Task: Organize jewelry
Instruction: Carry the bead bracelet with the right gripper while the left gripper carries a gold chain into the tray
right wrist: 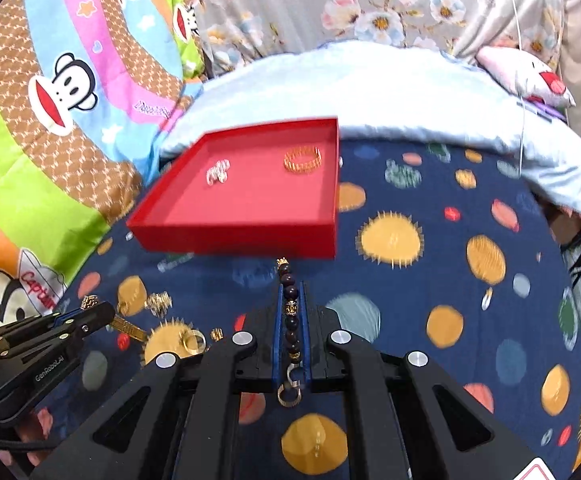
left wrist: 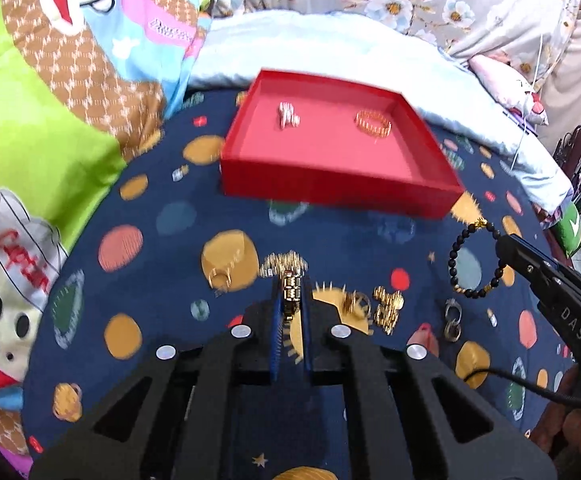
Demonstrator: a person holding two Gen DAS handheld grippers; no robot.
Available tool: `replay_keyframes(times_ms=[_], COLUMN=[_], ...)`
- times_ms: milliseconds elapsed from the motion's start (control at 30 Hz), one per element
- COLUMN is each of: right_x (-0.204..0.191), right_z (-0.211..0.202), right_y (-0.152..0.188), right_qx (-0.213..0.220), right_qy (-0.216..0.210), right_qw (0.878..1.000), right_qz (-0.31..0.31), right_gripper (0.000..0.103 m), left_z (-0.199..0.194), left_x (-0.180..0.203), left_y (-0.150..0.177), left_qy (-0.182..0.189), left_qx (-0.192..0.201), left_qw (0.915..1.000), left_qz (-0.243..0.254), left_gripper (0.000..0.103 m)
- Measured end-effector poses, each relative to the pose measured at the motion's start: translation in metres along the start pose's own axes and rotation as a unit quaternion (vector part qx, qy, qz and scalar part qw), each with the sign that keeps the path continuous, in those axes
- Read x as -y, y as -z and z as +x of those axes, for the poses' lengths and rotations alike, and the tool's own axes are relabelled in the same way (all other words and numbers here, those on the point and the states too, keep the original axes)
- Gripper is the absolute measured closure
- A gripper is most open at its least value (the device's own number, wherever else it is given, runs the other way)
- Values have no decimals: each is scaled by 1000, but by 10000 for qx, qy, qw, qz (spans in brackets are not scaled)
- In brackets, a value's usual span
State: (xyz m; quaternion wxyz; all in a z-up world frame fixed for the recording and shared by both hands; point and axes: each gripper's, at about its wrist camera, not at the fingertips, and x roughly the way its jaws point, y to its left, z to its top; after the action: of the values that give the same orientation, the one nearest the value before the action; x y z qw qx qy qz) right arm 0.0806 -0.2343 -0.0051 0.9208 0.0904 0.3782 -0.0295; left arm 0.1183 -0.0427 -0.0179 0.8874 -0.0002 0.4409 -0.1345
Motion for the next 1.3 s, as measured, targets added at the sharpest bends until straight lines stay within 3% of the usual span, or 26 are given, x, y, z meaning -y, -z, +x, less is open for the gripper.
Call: replay_keyframes(times_ms=[367, 600, 933, 1300], right_x=[-5, -10, -9, -11], right_z=[-9, 16, 90, 142], right_y=[-63, -110, -134, -120], right_qx=[543, 665, 165, -257], right_qy=[-187, -338, -637, -500], right_qw=[9983, 9970, 9978, 9983], right_qz=[-136, -206, -99, -181], right_gripper=[96, 96, 96, 96], left_z=[-21, -4, 54, 94], left_x=[-7, 2, 16, 15], left_y=[-62, -121, -159, -152], left_qy=[30, 67, 187, 2], left_qx=[653, 984, 758, 483], left_qw=[9977, 9944, 9958, 9975], left_qz=[197, 383, 485, 514], left_gripper=[96, 96, 96, 96])
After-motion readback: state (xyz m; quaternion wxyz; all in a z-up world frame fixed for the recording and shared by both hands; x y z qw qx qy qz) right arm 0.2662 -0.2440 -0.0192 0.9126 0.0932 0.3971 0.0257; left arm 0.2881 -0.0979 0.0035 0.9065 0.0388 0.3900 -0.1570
